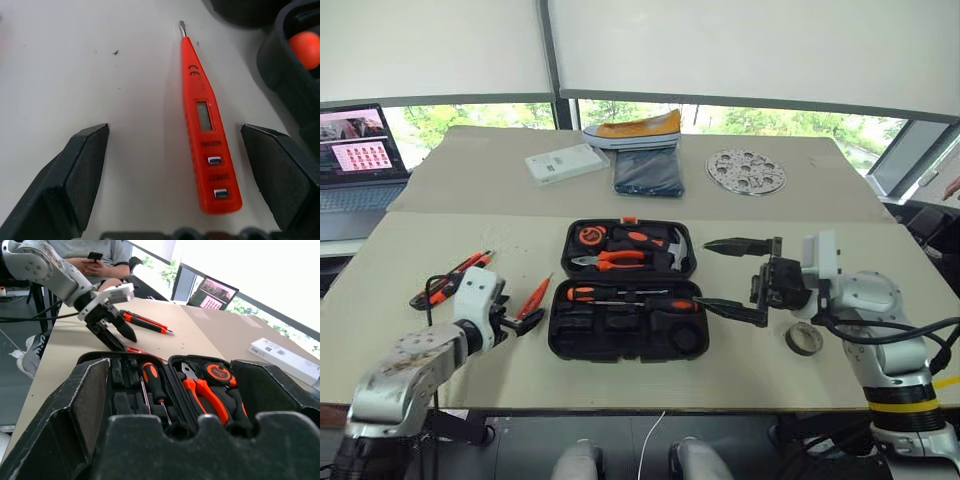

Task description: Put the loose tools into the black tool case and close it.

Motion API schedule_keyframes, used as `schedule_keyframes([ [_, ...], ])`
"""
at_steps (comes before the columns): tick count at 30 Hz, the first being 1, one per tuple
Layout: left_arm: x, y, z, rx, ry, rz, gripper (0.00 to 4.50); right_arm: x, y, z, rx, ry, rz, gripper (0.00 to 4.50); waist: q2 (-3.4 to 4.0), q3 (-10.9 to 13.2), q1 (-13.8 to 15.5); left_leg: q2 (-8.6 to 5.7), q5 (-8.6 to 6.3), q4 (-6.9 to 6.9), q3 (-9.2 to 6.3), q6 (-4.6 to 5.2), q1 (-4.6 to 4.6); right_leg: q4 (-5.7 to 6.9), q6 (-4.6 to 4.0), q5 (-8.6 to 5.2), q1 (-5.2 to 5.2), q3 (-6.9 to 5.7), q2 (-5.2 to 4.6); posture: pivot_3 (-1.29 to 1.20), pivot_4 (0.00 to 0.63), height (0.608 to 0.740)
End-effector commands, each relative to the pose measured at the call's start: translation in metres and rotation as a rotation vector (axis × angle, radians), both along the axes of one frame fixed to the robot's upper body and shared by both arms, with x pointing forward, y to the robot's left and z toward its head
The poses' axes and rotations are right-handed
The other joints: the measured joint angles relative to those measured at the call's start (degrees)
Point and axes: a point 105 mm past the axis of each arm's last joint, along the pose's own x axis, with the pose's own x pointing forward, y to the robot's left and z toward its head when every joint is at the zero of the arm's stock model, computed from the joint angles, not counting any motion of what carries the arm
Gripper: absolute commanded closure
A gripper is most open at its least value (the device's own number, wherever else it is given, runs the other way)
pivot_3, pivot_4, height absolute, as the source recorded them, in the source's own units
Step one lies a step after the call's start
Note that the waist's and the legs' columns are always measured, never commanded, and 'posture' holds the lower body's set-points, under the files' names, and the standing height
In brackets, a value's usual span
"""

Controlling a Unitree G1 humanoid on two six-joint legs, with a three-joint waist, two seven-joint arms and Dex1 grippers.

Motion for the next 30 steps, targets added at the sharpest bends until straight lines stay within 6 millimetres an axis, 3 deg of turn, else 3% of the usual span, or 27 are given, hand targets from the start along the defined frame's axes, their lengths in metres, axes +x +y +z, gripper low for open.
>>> schedule_keyframes([
  [1,0.001,0.000,-0.010,0.014,0.032,0.009,1.18,-0.005,0.000,0.013,0.018,-0.040,0.008,0.00,0.01,0.00,0.02,0.00,0.00,0.00,0.00,0.00,0.01,0.00,0.00,0.00,0.00,0.00,0.00,0.00,0.150,0.740],
  [6,-0.001,0.006,-0.012,-0.013,0.019,0.037,2.99,-0.005,-0.001,0.013,0.014,-0.038,0.003,0.00,0.01,0.00,0.14,0.00,0.00,0.00,0.00,0.00,0.03,0.02,0.00,0.00,0.01,0.00,0.00,0.00,0.150,0.740],
  [9,0.005,0.019,0.023,-0.052,-0.179,-0.008,4.02,-0.006,-0.003,0.012,0.006,-0.038,-0.006,0.00,0.01,0.00,0.19,0.00,0.00,0.00,0.00,0.00,0.02,0.02,0.00,0.00,0.00,0.01,-0.01,0.00,0.150,0.740],
  [11,0.005,0.020,0.049,-0.066,-0.293,-0.116,4.02,-0.006,-0.006,0.012,0.000,-0.037,-0.012,0.00,-0.05,0.02,0.23,0.02,0.00,0.00,0.00,0.00,-0.03,0.02,-0.01,-0.01,-0.05,-0.02,0.01,0.00,0.150,0.740],
  [13,0.000,0.016,0.062,-0.056,-0.318,-0.246,4.02,-0.006,-0.008,0.012,-0.006,-0.035,-0.018,0.00,-0.09,0.05,0.24,0.03,0.00,0.00,0.00,0.00,-0.05,0.02,-0.05,-0.02,-0.07,-0.07,0.02,0.00,0.150,0.740],
  [16,-0.011,-0.007,0.080,-0.046,-0.332,-0.528,4.02,-0.006,-0.016,0.010,-0.029,-0.020,-0.043,0.00,-0.08,0.05,0.44,0.01,0.00,0.00,0.03,-0.01,-0.05,0.00,-0.06,-0.03,-0.06,-0.08,-0.01,0.00,0.150,0.740],
  [18,-0.015,-0.035,0.087,0.020,-0.339,-0.745,4.02,-0.006,-0.025,0.003,-0.079,0.018,-0.070,0.00,-0.07,0.05,1.01,-0.01,0.00,0.00,0.08,-0.01,-0.06,-0.06,-0.03,-0.02,-0.03,-0.08,-0.03,0.00,0.150,0.740],
  [20,-0.018,-0.059,0.083,0.095,-0.298,-0.919,4.02,-0.009,-0.031,-0.003,-0.101,0.091,-0.080,0.00,-0.08,0.05,1.48,-0.05,0.00,0.01,0.09,0.00,-0.07,-0.11,0.01,-0.02,0.01,-0.08,-0.04,0.00,0.150,0.740],
  [22,-0.017,-0.069,0.075,0.155,-0.245,-1.003,4.02,-0.010,-0.031,-0.004,-0.099,0.124,-0.084,0.00,-0.08,0.04,1.31,-0.06,0.00,0.02,0.11,0.00,-0.11,-0.16,0.05,-0.01,0.02,-0.06,-0.02,0.00,0.150,0.740],
  [26,-0.009,-0.082,0.067,0.238,-0.175,-1.068,4.02,-0.015,-0.035,-0.010,-0.139,0.137,-0.096,0.00,-0.08,0.05,0.48,0.00,0.00,0.02,0.12,0.01,-0.11,-0.08,0.03,-0.03,-0.05,0.03,0.13,0.00,0.150,0.740],
  [30,-0.005,-0.083,0.057,0.315,-0.112,-1.094,4.02,-0.019,-0.038,-0.014,-0.155,0.139,-0.117,0.00,-0.09,0.05,0.25,0.01,0.00,0.02,0.03,0.02,-0.10,0.00,0.06,-0.07,-0.05,0.04,0.20,0.00,0.150,0.740],
])
